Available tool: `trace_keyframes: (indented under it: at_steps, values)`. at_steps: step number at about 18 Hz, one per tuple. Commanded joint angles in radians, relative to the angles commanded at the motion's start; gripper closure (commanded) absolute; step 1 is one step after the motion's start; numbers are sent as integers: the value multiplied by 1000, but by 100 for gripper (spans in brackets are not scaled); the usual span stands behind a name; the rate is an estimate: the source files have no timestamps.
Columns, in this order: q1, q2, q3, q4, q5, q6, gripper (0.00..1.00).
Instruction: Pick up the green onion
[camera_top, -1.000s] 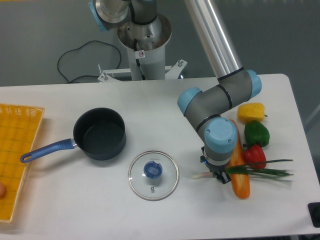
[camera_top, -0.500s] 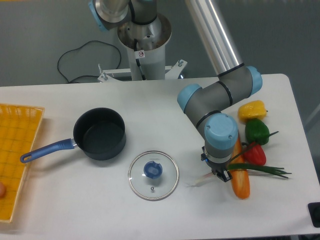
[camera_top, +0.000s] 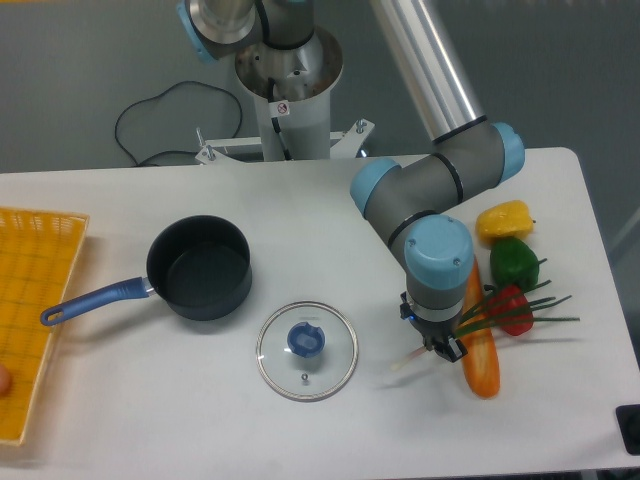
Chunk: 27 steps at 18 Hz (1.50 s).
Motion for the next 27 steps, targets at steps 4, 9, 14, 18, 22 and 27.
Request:
trace_keyframes:
  at_steps: [4,9,14,18,22,27]
  values:
    - [-23,52,-15,-3,-2,-41,85]
    - [-40,112,-44,-8,-8,-66,85]
    - [-58,195,-77,-90,-28,-130,85]
    - [-61,235,-77,-169,-28,-141,85]
    - [-46,258,-77,-202,-25,-140,85]
    - [-37,259,-77,-205,-25,-140,85]
